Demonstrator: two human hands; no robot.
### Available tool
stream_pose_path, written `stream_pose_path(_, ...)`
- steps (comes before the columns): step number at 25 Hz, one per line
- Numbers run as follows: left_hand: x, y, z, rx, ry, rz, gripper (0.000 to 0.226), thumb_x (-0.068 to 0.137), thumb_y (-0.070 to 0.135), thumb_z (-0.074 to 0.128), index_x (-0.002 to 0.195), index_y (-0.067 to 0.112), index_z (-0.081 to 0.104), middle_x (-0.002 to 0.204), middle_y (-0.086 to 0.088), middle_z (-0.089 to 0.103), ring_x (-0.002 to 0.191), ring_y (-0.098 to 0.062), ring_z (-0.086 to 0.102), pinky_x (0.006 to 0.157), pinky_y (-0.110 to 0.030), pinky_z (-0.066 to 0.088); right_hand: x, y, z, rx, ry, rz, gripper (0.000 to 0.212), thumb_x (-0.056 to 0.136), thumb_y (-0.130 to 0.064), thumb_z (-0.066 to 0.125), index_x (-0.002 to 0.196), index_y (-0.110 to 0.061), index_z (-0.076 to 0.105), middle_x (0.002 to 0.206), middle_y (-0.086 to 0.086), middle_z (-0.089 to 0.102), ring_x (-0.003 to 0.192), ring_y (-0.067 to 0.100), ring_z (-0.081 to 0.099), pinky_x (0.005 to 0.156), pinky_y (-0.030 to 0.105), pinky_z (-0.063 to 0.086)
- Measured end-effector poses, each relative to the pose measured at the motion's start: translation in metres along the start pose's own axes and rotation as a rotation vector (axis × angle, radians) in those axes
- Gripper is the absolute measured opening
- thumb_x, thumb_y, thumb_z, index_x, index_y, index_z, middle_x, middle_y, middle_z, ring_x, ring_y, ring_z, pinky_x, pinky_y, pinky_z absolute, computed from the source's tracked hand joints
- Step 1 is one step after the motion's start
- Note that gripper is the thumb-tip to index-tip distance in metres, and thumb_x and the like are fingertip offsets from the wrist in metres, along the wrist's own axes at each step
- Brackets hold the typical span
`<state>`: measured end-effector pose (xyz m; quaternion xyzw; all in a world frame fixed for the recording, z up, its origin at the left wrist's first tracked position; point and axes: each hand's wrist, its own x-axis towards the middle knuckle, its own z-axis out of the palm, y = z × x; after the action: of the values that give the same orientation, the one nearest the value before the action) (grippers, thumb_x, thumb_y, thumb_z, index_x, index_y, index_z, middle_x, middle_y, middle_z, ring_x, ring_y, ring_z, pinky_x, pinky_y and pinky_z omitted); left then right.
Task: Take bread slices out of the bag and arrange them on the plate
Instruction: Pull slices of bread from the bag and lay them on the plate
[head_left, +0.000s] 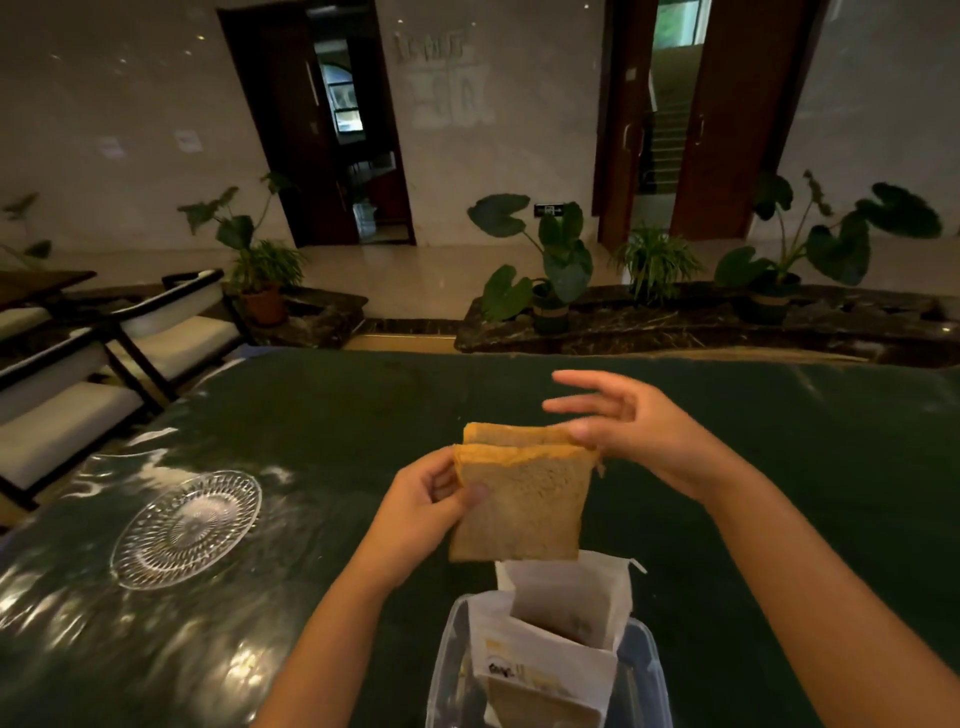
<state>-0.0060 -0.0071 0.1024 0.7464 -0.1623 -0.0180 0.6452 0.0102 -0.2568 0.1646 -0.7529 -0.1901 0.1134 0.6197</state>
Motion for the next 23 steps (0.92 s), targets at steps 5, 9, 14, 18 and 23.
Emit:
stream_pose_path(5,-0.023,0.0,-0.057,-0.112,0.177,-0.017,0.032,0.082,0.009,0.062,0.096,0.037,0.068,0.102,0.005,0.073,0.1,-0.015,0.066,0.076,-0.031,0.056,0.019,0.023,0.076,0.172,0.075,0.026,0.056,0.072,-0.019,0.071,0.124,-0.028,0.051,0.118,-0.001,0.065,0.106,0.01,0.063,0.082,0.026,0.055)
stream_pose_path(9,-0.053,-0.007,-0.123,-0.153,0.204,-0.022,0.029,0.081,0.009,0.062,0.098,0.032,0.068,0.102,0.002,0.073,0.101,-0.017,0.066,0.08,-0.035,0.055,0.049,0.014,0.153,0.166,0.199,0.005,0.053,0.074,-0.007,0.07,0.122,-0.021,0.054,0.112,-0.001,0.066,0.099,0.009,0.065,0.075,0.023,0.056)
stream_pose_path(14,-0.102,-0.024,-0.227,-0.168,0.206,-0.067,0.027,0.084,0.005,0.06,0.099,0.026,0.065,0.097,0.004,0.074,0.094,-0.013,0.068,0.067,-0.024,0.056,0.081,0.005,0.277,0.132,0.308,-0.04,0.048,0.074,-0.004,0.07,0.113,-0.03,0.058,0.102,-0.01,0.067,0.091,0.0,0.065,0.067,0.014,0.054)
stream_pose_path(18,-0.137,-0.031,-0.307,-0.1,0.246,-0.146,0.025,0.084,0.01,0.061,0.102,0.026,0.064,0.099,0.004,0.073,0.09,-0.011,0.069,0.063,-0.024,0.057,0.11,-0.001,0.363,0.129,0.329,-0.03,0.047,0.074,-0.004,0.07,0.101,-0.04,0.057,0.099,-0.01,0.067,0.088,-0.002,0.065,0.064,0.013,0.053)
stream_pose_path(23,-0.145,-0.05,-0.378,-0.047,0.265,-0.225,0.023,0.084,0.013,0.062,0.096,0.032,0.066,0.097,0.005,0.073,0.087,-0.012,0.07,0.063,-0.026,0.057,0.152,-0.001,0.423,0.118,0.309,-0.003,0.047,0.073,-0.004,0.071,0.097,-0.042,0.059,0.096,-0.009,0.069,0.088,-0.002,0.065,0.065,0.015,0.055)
